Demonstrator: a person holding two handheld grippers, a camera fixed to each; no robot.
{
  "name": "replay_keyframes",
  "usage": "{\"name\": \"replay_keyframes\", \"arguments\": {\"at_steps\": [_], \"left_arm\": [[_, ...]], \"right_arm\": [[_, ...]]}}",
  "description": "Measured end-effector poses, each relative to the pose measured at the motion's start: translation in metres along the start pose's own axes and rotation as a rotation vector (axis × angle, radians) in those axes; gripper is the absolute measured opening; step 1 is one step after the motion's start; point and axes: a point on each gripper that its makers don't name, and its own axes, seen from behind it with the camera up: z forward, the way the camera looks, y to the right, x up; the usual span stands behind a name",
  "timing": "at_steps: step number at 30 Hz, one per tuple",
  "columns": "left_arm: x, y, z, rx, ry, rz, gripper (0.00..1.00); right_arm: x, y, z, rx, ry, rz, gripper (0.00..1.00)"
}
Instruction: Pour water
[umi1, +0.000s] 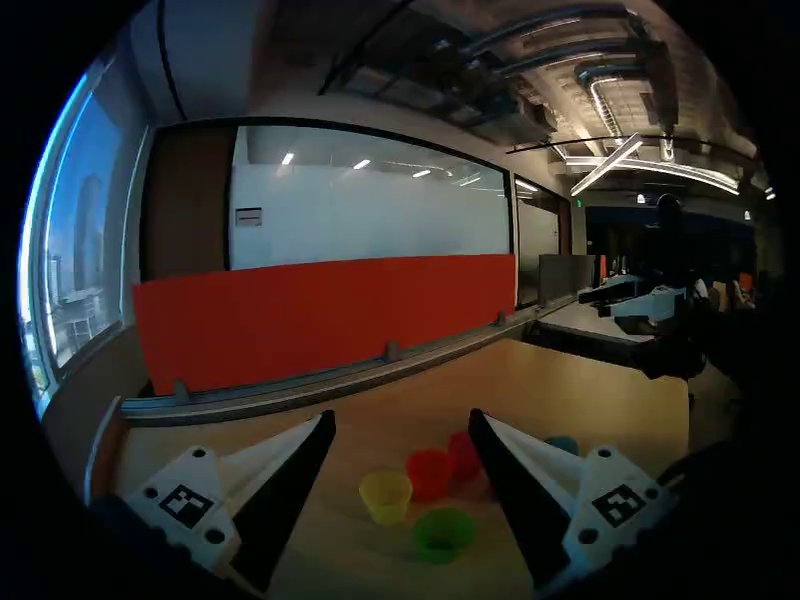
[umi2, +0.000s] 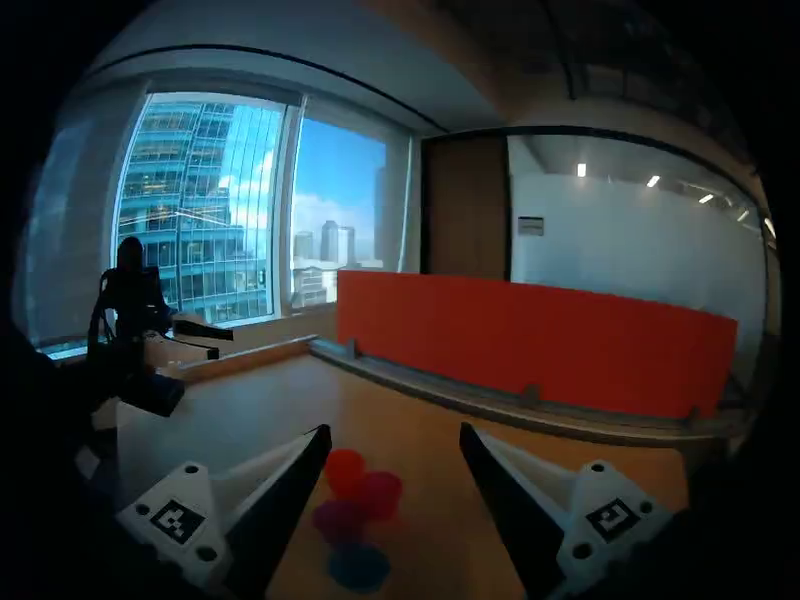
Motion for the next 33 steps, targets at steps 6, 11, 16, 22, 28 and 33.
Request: {"name": "replay_keyframes", "arguments": {"at_steps": [6, 11, 16, 22, 28, 33], "left_arm": [[-0.012, 0.002, 0.005, -0.010, -0.019, 0.012, 0.99], [-0.027, 0.006, 0.009, -0.028, -0.041, 0.013, 1.00], [-0.045, 0.008, 0.012, -0.040, -0.069, 0.018, 0.99], [-0.068, 0.018, 0.011, -0.068, -0.107, 0.014, 0.99], [-0.084, 0.025, 0.012, -0.091, -0.120, 0.000, 0.99], [-0.097, 0.030, 0.012, -0.104, -0.134, 0.001, 0.99]], "right_arm": [[-0.020, -0.002, 0.002, 0.018, -0.037, 0.005, 1.00], [-0.042, -0.005, 0.003, 0.035, -0.078, 0.006, 1.00], [-0.063, -0.007, 0.003, 0.052, -0.112, 0.016, 1.00], [-0.085, -0.010, 0.002, 0.073, -0.143, 0.019, 1.00], [-0.111, -0.011, 0.002, 0.079, -0.183, 0.024, 1.00], [-0.131, -0.013, 0.002, 0.082, -0.212, 0.017, 1.00]]}}
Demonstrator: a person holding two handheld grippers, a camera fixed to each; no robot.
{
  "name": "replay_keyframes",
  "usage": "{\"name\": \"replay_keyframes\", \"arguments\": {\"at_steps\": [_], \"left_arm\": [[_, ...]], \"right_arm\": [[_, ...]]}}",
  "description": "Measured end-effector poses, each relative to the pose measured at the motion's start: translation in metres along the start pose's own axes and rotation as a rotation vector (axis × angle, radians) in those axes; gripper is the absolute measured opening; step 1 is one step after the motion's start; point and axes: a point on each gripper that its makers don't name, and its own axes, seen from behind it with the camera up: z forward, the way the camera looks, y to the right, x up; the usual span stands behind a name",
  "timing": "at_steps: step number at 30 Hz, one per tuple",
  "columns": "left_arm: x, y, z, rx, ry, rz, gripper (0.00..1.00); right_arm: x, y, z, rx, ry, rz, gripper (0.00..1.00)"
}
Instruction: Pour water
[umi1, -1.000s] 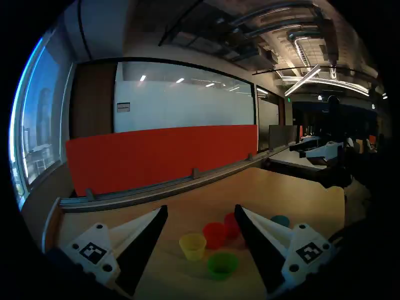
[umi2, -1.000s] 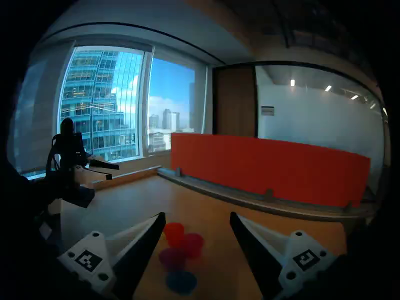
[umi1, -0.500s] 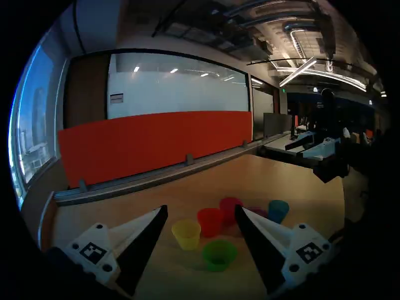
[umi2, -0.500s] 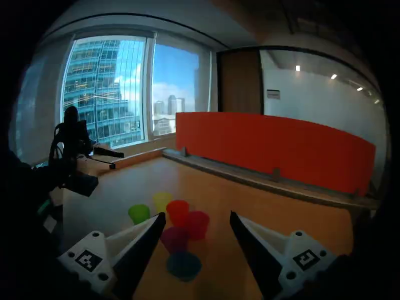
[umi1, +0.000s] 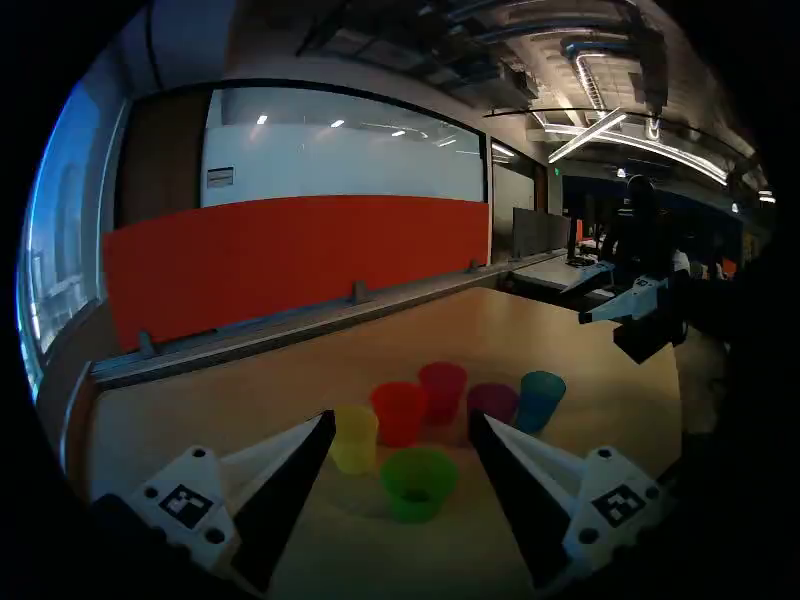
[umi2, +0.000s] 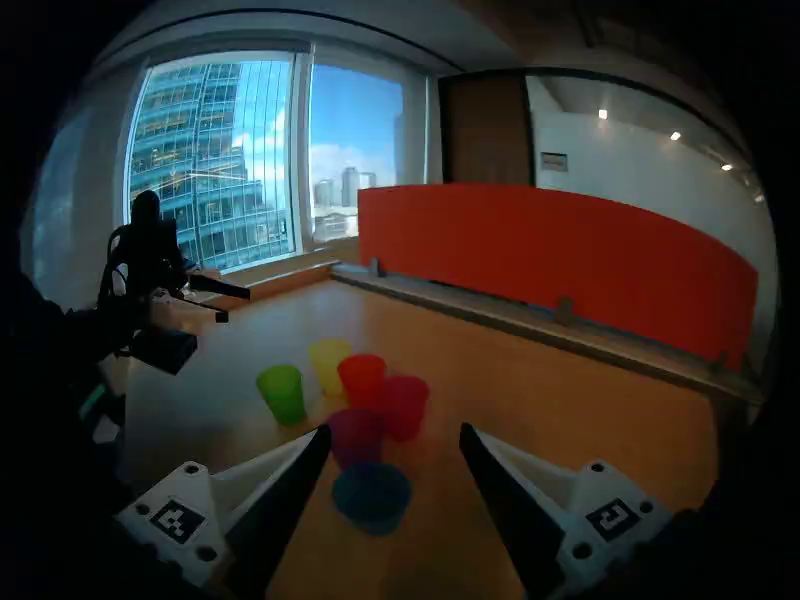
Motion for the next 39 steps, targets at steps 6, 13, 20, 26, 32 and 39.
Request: {"name": "replay_keyframes", "arguments": {"at_steps": [6, 13, 20, 26, 32, 39], "left_arm": [[-0.018, 0.005, 0.002, -0.017, -0.027, -0.014, 0.99], [-0.041, 0.009, 0.005, -0.031, -0.071, -0.014, 0.99], [-0.063, 0.014, 0.009, -0.041, -0.114, -0.001, 0.99], [-0.079, 0.019, 0.014, -0.057, -0.153, -0.010, 0.99], [-0.094, 0.021, 0.020, -0.063, -0.186, -0.007, 0.99], [-0.107, 0.023, 0.028, -0.070, -0.224, 0.000, 0.99]], "right_arm": [[-0.024, -0.003, 0.004, 0.000, -0.037, -0.022, 1.00], [-0.050, -0.004, 0.009, 0.000, -0.081, -0.028, 1.00], [-0.069, -0.006, 0.013, 0.000, -0.114, -0.035, 1.00], [-0.086, -0.008, 0.018, -0.003, -0.140, -0.051, 1.00], [-0.099, -0.010, 0.025, 0.001, -0.162, -0.048, 1.00], [-0.111, -0.012, 0.033, 0.005, -0.183, -0.052, 1.00]]}}
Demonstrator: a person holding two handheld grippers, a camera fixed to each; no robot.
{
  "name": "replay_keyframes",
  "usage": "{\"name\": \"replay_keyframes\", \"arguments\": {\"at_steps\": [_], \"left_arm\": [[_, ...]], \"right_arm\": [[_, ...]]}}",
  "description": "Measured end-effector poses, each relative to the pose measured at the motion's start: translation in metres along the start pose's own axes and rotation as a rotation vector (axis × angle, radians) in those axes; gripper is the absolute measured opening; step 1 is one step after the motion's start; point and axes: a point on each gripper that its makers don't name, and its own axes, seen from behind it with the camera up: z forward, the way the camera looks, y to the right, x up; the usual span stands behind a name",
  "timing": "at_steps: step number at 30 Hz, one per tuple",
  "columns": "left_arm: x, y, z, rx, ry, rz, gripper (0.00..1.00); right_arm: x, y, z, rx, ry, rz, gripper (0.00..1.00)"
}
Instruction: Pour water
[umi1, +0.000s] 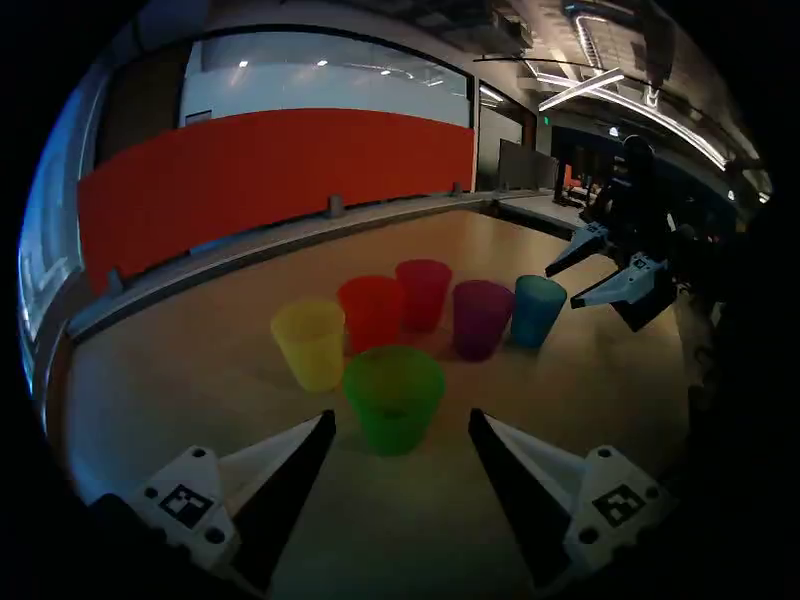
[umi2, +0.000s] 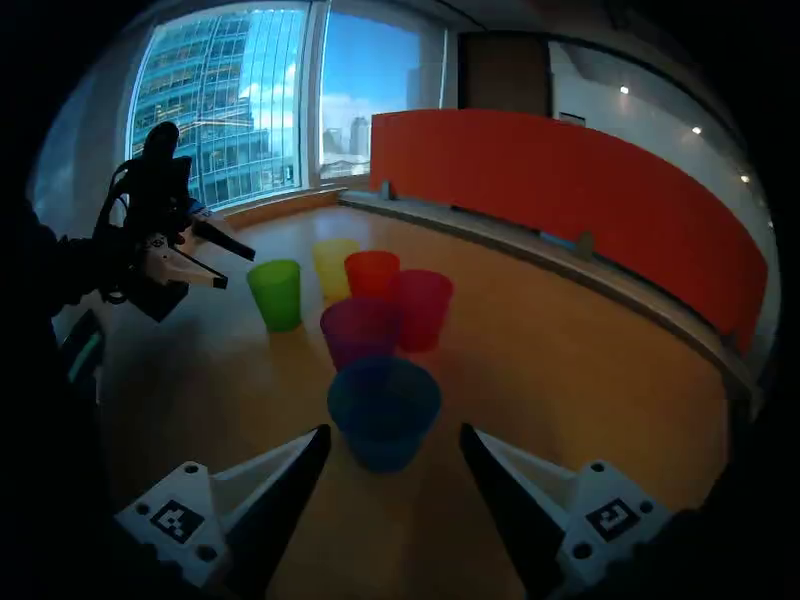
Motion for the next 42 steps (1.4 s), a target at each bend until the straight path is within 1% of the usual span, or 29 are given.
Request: {"name": "replay_keyframes", "arguments": {"at_steps": [12, 18, 24, 29, 35, 40, 42], "left_arm": [[-0.010, -0.006, 0.027, -0.007, -0.051, 0.011, 0.99], [-0.008, -0.006, 0.037, -0.019, -0.059, 0.011, 0.99], [-0.006, -0.007, 0.046, -0.027, -0.061, 0.003, 1.00], [-0.001, -0.009, 0.052, -0.028, -0.056, -0.002, 1.00], [0.004, -0.008, 0.057, -0.035, -0.052, -0.004, 0.99], [0.001, -0.007, 0.060, -0.034, -0.064, -0.003, 1.00], [-0.001, -0.008, 0.061, -0.027, -0.069, 0.000, 0.97]], "right_arm": [[-0.008, -0.001, 0.022, 0.015, -0.034, -0.007, 1.00], [-0.006, -0.004, 0.032, 0.025, -0.038, -0.013, 1.00], [-0.004, -0.004, 0.041, 0.030, -0.039, -0.001, 1.00], [-0.002, -0.005, 0.045, 0.033, -0.036, -0.002, 1.00], [0.000, -0.005, 0.047, 0.034, -0.036, -0.011, 1.00], [0.000, -0.005, 0.047, 0.034, -0.036, -0.012, 1.00], [0.000, -0.005, 0.047, 0.034, -0.036, -0.013, 1.00]]}}
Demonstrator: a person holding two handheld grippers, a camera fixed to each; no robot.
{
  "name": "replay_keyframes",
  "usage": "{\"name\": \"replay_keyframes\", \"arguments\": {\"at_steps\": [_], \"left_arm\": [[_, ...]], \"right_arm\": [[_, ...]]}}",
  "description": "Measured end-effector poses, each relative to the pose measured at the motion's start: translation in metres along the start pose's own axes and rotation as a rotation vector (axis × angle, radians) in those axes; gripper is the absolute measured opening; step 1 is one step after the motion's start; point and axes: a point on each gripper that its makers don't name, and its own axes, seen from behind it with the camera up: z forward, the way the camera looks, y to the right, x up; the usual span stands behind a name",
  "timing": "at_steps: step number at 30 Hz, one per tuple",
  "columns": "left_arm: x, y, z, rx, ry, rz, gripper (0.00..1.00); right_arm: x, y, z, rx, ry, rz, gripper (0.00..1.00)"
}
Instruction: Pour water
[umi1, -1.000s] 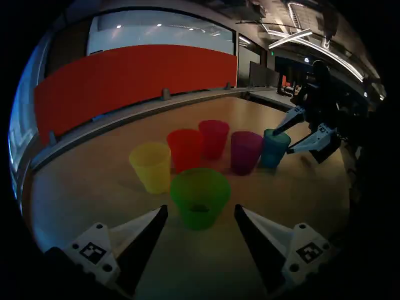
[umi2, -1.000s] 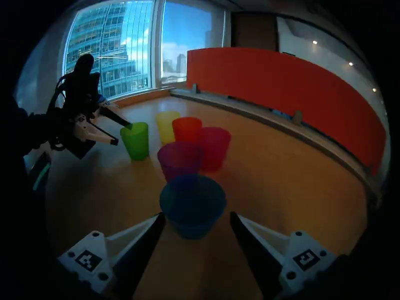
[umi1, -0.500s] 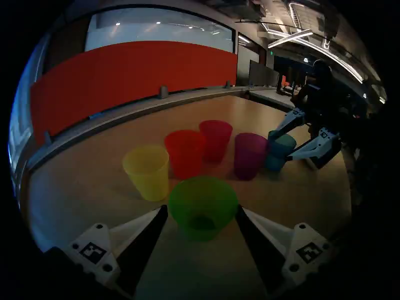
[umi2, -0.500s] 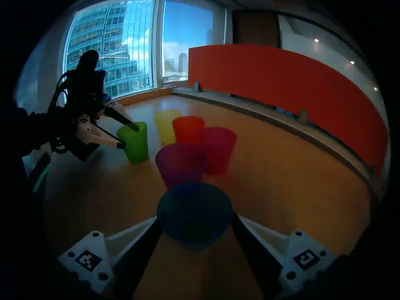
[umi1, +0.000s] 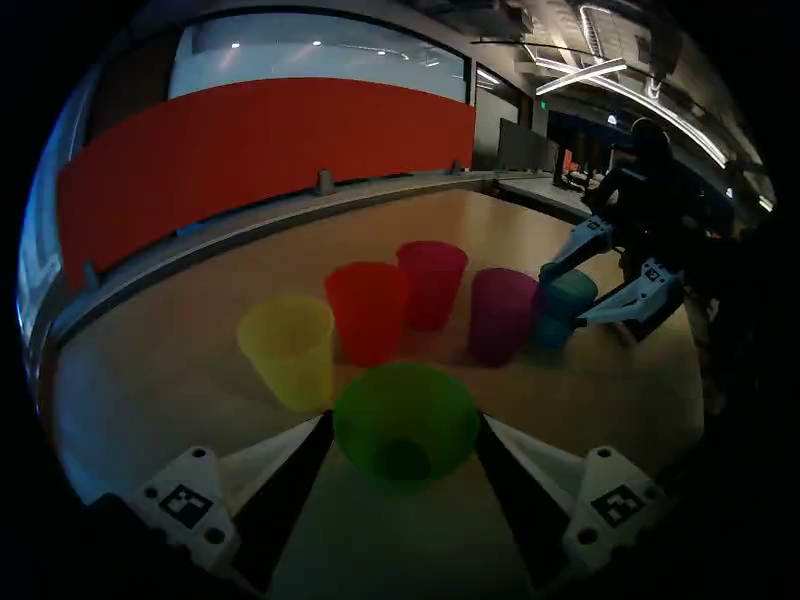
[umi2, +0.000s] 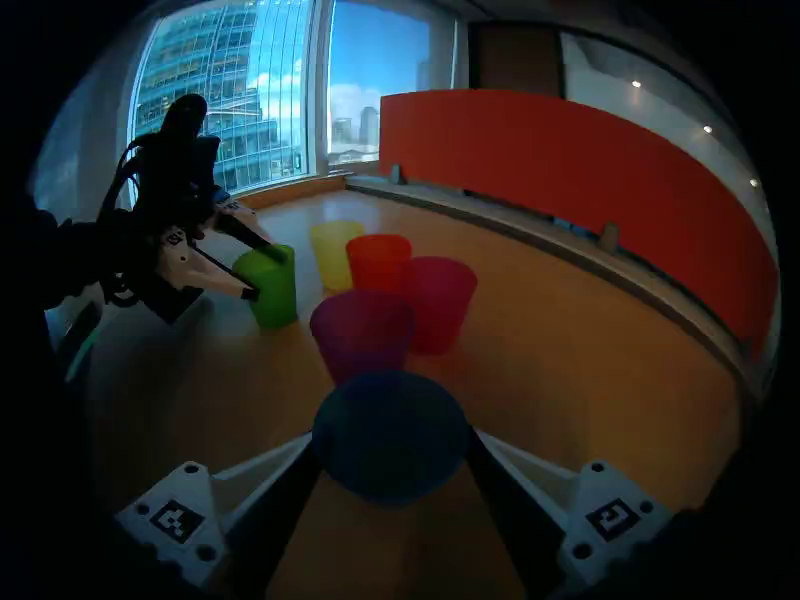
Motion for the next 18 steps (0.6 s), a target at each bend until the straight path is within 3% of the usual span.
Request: {"name": "replay_keyframes", "arguments": {"at_steps": [2, 12, 18], "left_arm": [[-0.0004, -0.0013, 0.0009, 0.007, -0.001, 0.004, 0.88], [-0.0002, -0.0033, 0.0011, 0.013, -0.003, 0.007, 0.87], [0.0008, -0.0037, 0.0008, 0.010, 0.000, 0.000, 0.87]], "right_arm": [[0.0001, 0.0001, -0.0001, 0.000, 0.000, -0.001, 1.00], [0.0006, -0.0007, 0.0013, 0.004, 0.004, -0.006, 1.00], [0.0008, -0.0030, 0.0018, 0.011, 0.011, 0.001, 0.91]]}}
